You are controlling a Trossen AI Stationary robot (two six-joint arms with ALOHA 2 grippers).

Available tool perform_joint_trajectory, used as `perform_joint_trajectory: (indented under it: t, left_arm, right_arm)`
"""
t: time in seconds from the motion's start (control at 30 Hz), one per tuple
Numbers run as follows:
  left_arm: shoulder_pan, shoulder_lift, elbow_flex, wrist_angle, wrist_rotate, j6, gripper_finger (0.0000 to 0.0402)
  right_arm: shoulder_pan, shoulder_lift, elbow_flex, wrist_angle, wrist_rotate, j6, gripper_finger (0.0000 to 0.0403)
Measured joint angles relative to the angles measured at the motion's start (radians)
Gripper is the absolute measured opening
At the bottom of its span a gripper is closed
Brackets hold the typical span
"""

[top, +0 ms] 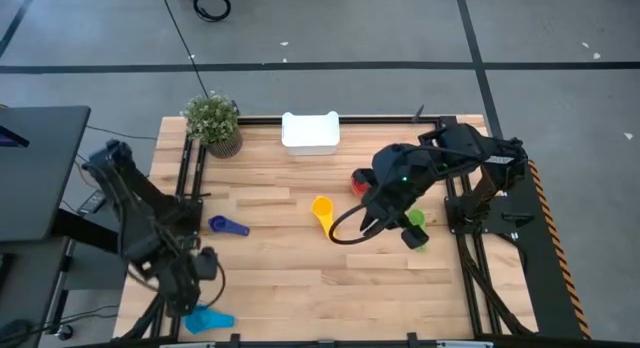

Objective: Nest measuring cups in basket
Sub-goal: Stack the light blue measuring cup on top of the red measuring cup

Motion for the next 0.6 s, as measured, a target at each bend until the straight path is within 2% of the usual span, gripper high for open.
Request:
perform_joint_trajectory:
  t: [0.13, 0.27, 0.6]
  left_arm:
    - [-0.054, 0.079, 0.000, 0.008, -0.001, 0.000, 0.0103]
    - [-0.096, 0.157, -0.001, 0.038, -0.002, 0.000, 0.0103]
    - [-0.154, 0.302, -0.002, 0.112, -0.002, 0.007, 0.0103]
  right_arm:
    - [0.001, 0.000, 0.000, 0.000, 0.095, 0.004, 0.0050]
    - [0.001, 0.000, 0.000, 0.000, 0.148, 0.036, 0.0050]
    - [-0.002, 0.000, 0.000, 0.000, 0.152, 0.051, 0.0050]
